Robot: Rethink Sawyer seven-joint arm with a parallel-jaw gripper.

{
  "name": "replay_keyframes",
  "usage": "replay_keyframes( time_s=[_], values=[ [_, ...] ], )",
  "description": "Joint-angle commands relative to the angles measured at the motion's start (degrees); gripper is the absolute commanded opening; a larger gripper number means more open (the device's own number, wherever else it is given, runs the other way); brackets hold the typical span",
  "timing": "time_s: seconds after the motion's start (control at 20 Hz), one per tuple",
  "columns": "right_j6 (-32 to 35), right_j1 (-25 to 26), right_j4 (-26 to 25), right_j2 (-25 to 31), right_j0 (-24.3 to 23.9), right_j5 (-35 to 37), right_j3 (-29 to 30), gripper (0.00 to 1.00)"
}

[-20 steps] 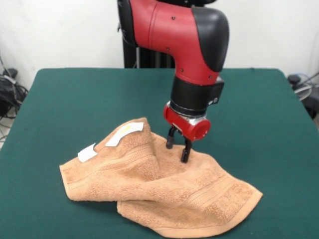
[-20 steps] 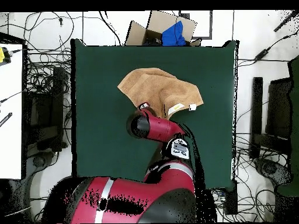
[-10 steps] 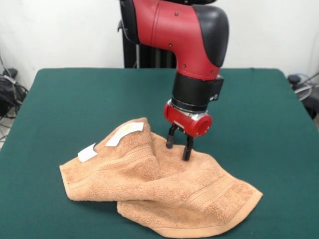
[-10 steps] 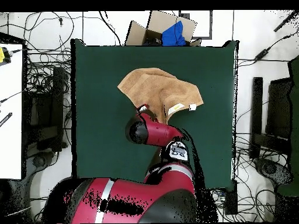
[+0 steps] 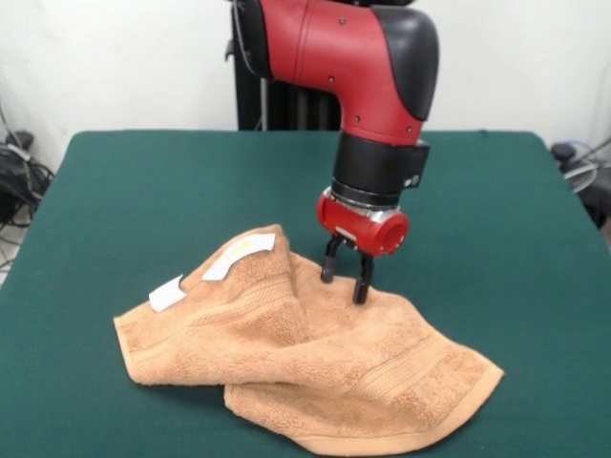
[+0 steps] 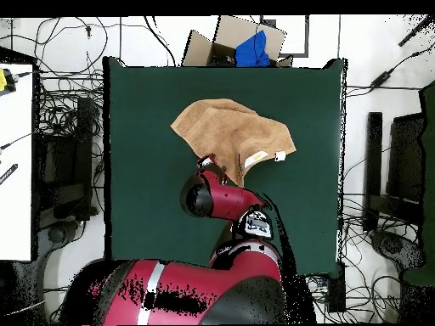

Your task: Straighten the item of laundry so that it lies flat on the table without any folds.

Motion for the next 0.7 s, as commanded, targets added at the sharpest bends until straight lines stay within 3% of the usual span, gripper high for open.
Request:
replay_keyframes(
  time_s=[0.05,0.2,0.3,0.4,0.5,0.65,0.7],
  values=[
    [8.8,7.5,1.5,11.5,2.0,6.6,9.3,1.0],
    [9.2,4.7,2.5,8.5,4.1,6.6,9.9,1.0],
    [9.5,3.9,3.9,3.2,8.0,3.7,8.8,1.0],
    [9.3,2.0,3.7,1.9,7.5,1.8,8.9,1.0],
    [7.9,-1.1,2.7,3.0,3.8,4.6,8.7,1.0],
    [0.6,-5.0,0.5,8.2,-6.9,15.8,3.8,1.0],
    [-0.6,-5.0,0.7,8.0,-8.0,17.6,1.9,1.0]
  ],
)
